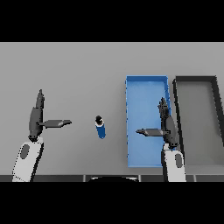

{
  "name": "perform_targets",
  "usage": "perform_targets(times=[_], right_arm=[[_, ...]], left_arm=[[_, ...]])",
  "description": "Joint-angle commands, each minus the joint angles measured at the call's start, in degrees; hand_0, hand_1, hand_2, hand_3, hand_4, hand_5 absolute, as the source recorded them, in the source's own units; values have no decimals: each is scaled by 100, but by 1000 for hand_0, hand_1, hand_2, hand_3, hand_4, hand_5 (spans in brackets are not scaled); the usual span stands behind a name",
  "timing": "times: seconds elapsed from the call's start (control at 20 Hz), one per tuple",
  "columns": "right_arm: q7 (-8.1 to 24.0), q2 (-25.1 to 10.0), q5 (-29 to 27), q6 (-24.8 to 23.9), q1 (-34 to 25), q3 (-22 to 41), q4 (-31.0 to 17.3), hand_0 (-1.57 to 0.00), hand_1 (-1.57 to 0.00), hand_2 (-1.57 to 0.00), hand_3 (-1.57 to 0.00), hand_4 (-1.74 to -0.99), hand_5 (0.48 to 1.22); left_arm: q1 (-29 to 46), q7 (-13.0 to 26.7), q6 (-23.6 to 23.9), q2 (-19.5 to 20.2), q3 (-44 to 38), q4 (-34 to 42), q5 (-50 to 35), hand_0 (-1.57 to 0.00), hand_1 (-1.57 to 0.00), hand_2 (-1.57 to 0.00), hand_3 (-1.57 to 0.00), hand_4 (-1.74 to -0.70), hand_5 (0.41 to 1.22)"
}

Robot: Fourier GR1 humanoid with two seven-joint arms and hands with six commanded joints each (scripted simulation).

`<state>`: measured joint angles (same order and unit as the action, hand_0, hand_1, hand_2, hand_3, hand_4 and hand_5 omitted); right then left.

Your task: Pick up the blue pipe and place it into the blue bin.

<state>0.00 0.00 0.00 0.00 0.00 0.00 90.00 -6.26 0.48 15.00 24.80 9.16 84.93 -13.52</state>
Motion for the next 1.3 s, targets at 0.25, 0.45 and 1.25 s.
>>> perform_targets(times=[0.25, 0.45, 1.25], right_arm=[[-37, -57, -42, 32, 83, -34, 56, 1, 1, 1, 1, -1222, 603], [-509, -704, 570, 409, 530, 391, 562, 1, 1, 1, 1, -1228, 599], [-590, -853, 627, 539, 537, 440, 640, 1, 1, 1, 1, -1244, 607]], left_arm=[[6, -8, 74, -46, 74, 66, 80, 1, 1, 1, 1, -1006, 586], [465, -765, -1221, 803, 420, 202, 172, 1, 1, 1, 1, -1010, 588], [450, -179, -2666, 1048, 1505, 1033, 117, 1, 1, 1, 1, -1086, 480]])
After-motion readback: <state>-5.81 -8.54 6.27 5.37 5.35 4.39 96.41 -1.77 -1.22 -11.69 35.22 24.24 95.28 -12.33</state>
